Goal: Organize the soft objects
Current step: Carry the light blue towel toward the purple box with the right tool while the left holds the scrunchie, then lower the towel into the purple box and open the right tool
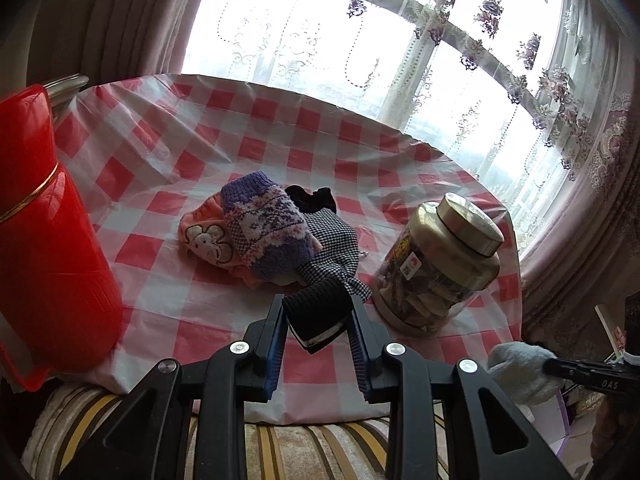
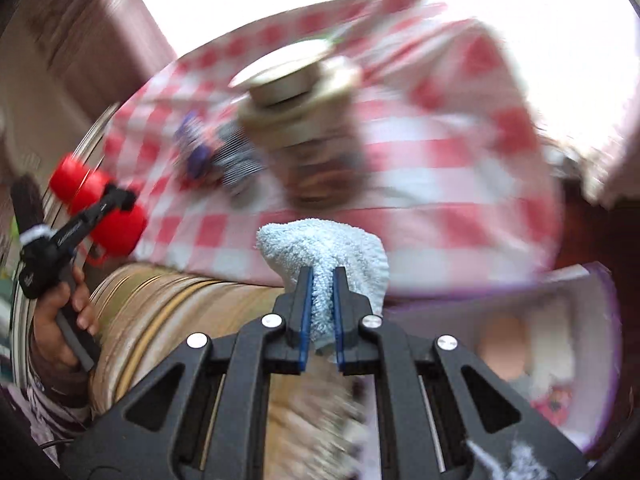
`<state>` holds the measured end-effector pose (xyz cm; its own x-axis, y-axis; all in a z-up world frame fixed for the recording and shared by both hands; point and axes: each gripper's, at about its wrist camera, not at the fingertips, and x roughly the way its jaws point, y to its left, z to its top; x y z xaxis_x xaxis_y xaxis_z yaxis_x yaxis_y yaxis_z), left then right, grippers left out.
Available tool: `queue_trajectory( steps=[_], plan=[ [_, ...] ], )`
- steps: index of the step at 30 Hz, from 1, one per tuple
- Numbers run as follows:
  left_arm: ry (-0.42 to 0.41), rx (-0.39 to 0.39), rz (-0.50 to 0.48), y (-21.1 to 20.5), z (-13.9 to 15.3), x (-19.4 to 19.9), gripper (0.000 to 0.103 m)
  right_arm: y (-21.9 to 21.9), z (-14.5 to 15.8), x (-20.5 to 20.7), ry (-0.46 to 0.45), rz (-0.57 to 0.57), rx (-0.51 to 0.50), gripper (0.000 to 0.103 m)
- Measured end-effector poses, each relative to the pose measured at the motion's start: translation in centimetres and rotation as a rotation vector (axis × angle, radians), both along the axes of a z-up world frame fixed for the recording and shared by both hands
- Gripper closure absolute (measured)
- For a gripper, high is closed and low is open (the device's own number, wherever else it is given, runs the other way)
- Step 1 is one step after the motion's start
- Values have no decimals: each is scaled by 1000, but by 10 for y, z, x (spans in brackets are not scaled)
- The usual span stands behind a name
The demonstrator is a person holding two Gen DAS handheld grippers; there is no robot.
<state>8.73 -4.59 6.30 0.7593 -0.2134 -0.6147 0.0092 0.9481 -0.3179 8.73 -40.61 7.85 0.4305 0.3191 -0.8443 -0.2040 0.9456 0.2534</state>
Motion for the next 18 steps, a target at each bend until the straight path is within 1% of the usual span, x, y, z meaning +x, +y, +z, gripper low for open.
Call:
queue_trajectory(
  steps=[3,5,7,9,11,13,15,18],
  plan=[
    [2,1,-20,-10,1,0,72,-50,13,-24,-27,-133,-27,91],
    [1,3,-37,-18,3,0,72,-82,13,-39,-20,-220,-39,91],
    [1,0,-58,-26,5,-1,72,-107,2,-48,14,-292,-45,91],
    [-3,9,-80,-35,6,-3,72,-129,-17,-55,61,-365,-62,91],
    [0,17,-97,-43,7,-4,72,-145,-40,-58,109,-418,-44,91],
    [3,26,-104,-47,7,-4,72,-153,-56,-57,134,-450,-33,91],
    [5,35,-102,-48,7,-4,72,-155,-66,-53,132,-468,-21,91],
    [11,43,-94,-48,6,-3,72,-149,-70,-44,103,-459,15,91]
  ],
)
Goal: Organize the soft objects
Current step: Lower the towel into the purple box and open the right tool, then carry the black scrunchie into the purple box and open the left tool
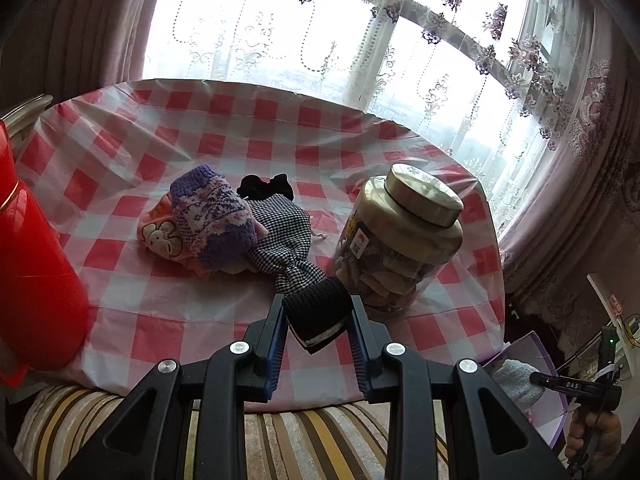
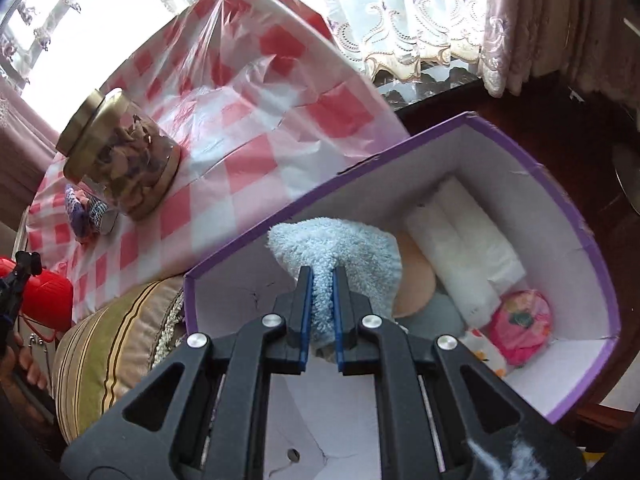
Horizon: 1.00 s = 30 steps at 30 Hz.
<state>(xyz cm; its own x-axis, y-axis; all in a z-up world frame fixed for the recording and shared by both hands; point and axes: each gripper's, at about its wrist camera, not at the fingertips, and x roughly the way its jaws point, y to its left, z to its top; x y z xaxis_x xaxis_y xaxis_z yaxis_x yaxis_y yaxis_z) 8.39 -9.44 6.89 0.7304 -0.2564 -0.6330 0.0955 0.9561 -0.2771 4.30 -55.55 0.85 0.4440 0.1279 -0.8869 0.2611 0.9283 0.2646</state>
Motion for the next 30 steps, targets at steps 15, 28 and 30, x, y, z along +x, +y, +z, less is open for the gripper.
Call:
queue_trajectory(
  steps=[15,28,30],
  plan=[
    [18,24,-42,-15,-4,1,72,47,-85,10,289,214,232,43],
    [13,36,-76,-29,-2,0,72,96,-125,42,446,444,-49,65],
    [17,37,-74,-28,-3,0,72,99,-129,47,431,459,-80,66]
  ],
)
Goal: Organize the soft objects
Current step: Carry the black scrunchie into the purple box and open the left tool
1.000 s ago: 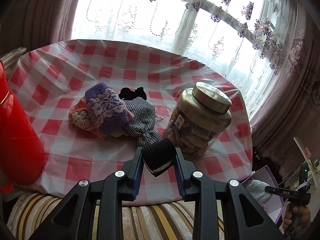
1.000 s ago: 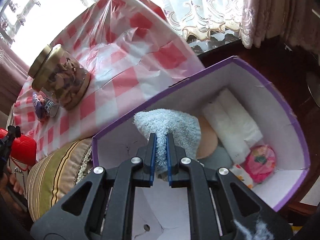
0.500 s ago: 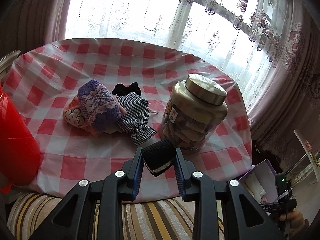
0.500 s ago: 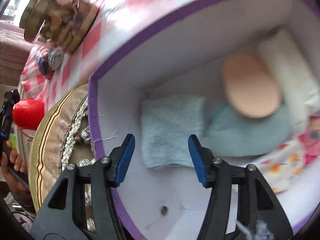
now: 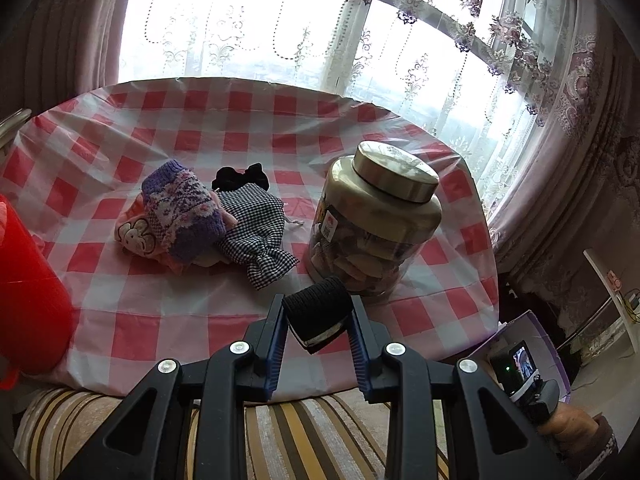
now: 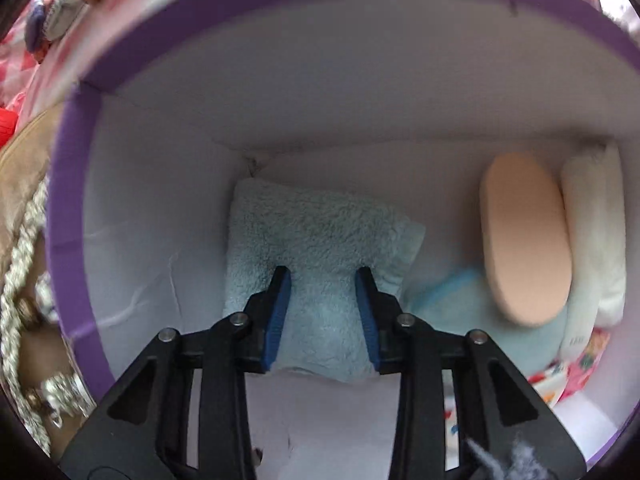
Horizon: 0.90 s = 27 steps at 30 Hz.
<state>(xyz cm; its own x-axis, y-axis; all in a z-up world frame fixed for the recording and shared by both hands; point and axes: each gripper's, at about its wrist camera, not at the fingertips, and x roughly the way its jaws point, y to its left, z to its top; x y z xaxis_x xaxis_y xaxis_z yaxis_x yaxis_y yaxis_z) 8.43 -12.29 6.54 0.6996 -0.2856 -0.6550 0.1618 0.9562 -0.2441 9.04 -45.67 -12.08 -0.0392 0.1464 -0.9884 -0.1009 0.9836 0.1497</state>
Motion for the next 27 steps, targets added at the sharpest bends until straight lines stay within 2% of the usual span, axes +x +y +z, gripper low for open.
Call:
queue_trajectory(
  steps=[3,8,9,11,13,16,19,22,25,27],
  plan=[
    [7,2,-10,-4,-2,2,72,-1,4,5,-74,-16,-20,67],
    [0,21,-44,-18,0,1,72,-13,12,11,-153,-78,33,66],
    [-2,24,-52,-22,1,1,72,-17,17,9,-160,-96,42,64],
    [-4,31,-82,-34,3,0,72,-33,33,1,-174,-122,41,44],
    [-9,38,-130,-54,5,-1,72,-46,53,-9,-215,-145,57,37],
    [-9,31,-215,-89,8,-3,72,-77,93,-30,-300,-204,111,33],
    [-2,17,-313,-130,9,-3,72,-122,130,-63,-391,-306,81,28],
    [-2,17,-414,-175,9,-6,72,-158,155,-86,-448,-390,31,27],
    [7,32,-506,-219,4,-10,72,-181,171,-114,-487,-482,-63,26],
    [22,46,-551,-245,0,-12,72,-197,174,-126,-498,-536,-88,26]
  ],
)
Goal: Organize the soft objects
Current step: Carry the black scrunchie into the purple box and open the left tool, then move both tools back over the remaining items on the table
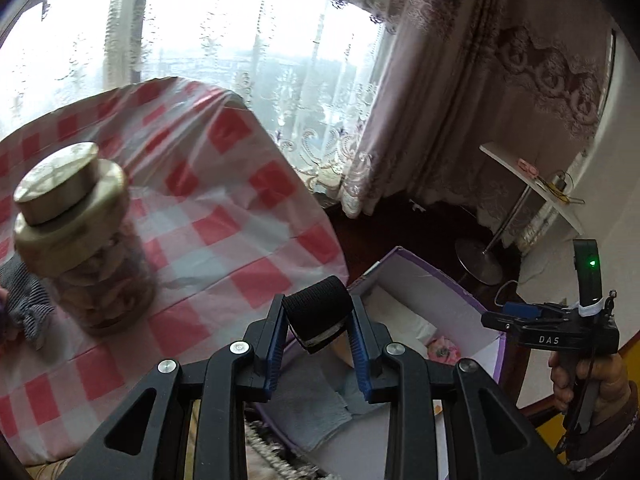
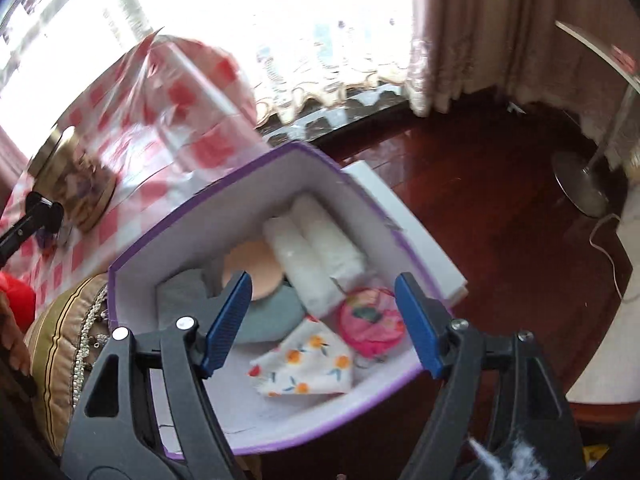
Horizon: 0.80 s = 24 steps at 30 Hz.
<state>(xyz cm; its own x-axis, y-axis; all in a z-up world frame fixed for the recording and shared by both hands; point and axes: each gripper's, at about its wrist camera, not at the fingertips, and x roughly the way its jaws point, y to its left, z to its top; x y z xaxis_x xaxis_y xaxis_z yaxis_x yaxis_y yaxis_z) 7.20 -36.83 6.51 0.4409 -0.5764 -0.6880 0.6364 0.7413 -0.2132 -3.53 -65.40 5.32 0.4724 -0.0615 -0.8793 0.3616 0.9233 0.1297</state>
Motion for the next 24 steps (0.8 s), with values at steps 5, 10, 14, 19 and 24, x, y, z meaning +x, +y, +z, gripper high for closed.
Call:
queue_trajectory(
  steps=[5,10,14,19,24],
  plan=[
    [-21,74,-110,-59,-11,-6,71,-27,-4,-14,-9,-60,23,26],
    [-31,144,-117,-91,-25,3,43,-23,-6,-15,-20,-42,47,26],
    [-14,86,-80,-67,-18,8,34,-9,-12,-11,-34,2,41,26],
    [-18,33,-42,-36,-9,10,33,11,-7,-1,-63,42,59,26],
    [-43,-12,-36,-6,3,0,32,41,12,10,-131,116,55,26]
  ],
)
